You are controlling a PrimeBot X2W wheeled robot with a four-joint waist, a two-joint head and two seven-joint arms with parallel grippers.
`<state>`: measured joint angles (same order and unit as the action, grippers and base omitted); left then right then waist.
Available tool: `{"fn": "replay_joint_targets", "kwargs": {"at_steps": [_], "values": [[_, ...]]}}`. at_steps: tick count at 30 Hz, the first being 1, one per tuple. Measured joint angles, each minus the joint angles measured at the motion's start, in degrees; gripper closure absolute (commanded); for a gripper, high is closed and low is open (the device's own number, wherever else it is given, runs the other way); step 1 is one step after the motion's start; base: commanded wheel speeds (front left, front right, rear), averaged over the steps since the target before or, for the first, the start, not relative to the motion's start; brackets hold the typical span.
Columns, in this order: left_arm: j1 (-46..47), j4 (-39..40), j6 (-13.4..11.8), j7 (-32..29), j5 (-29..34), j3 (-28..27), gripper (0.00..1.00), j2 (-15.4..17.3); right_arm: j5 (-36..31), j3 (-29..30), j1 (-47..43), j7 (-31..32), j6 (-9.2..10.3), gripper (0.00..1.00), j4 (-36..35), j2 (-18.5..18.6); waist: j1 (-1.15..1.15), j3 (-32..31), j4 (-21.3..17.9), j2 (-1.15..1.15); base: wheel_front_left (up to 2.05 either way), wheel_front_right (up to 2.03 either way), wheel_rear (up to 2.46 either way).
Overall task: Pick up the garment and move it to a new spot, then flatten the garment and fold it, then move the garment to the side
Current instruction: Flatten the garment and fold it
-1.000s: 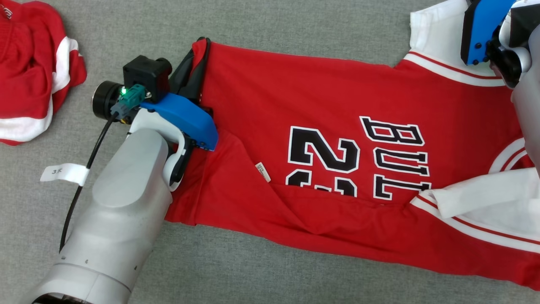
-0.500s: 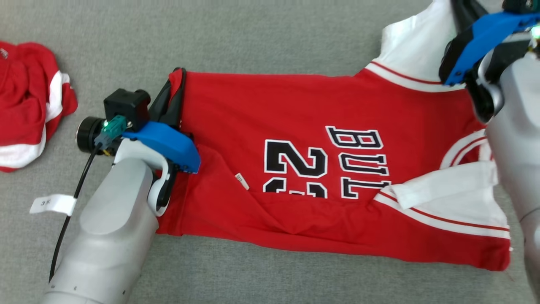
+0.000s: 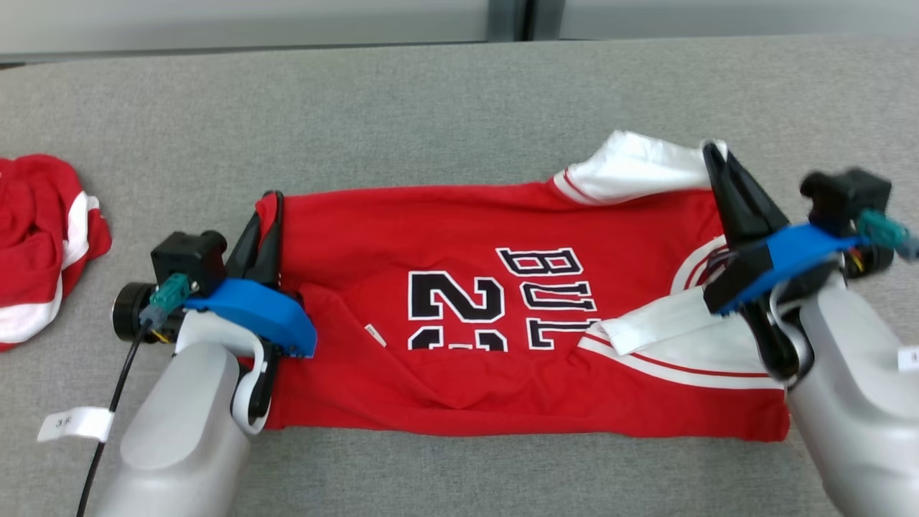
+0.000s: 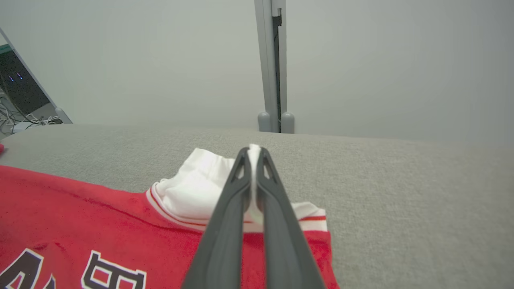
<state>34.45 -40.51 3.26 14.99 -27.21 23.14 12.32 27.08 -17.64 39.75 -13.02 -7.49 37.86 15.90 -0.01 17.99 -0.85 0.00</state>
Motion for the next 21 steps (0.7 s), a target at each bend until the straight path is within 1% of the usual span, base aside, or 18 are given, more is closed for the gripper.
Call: {"fn": "replay_joint_targets", "kwargs": {"at_steps": [2,3,5,11,15,21], "values": [[-1.6,1.3,0.0,0.0,0.0,-0.4,1.00,0.2,0.6,1.3,-3.9,0.4,0.01,1.00,-3.4,0.2,0.00,-0.6,-0.5,0.00,0.00,0.00,0.00],[-3.0,2.4,-0.2,0.0,0.2,-0.6,1.00,0.1,0.9,2.6,-7.7,0.9,0.01,1.00,-7.0,0.1,0.00,-1.3,-0.8,0.00,0.00,0.00,0.00],[-4.4,3.2,-0.3,0.0,0.4,-1.0,1.00,0.0,1.0,4.1,-11.3,1.6,0.01,1.00,-10.6,-0.4,-0.01,-1.8,-0.9,0.00,0.00,0.00,0.00],[-6.9,4.4,-0.3,0.0,0.9,-2.1,1.00,-0.2,0.7,8.1,-21.3,4.7,0.01,1.00,-19.6,-2.8,0.00,-3.0,-1.1,0.00,0.00,0.00,0.00],[-8.6,6.4,-0.3,0.0,1.6,-3.1,1.00,-0.4,0.1,10.2,-26.3,6.2,0.01,1.00,-23.3,-4.8,-0.01,-3.7,-1.2,0.00,0.00,0.00,0.00],[-12.4,8.0,-0.2,0.0,3.1,-4.4,1.00,-1.3,-1.1,12.8,-30.9,7.0,0.01,1.00,-25.3,-7.5,0.00,-4.5,-1.2,0.00,0.00,0.00,0.00]]}}
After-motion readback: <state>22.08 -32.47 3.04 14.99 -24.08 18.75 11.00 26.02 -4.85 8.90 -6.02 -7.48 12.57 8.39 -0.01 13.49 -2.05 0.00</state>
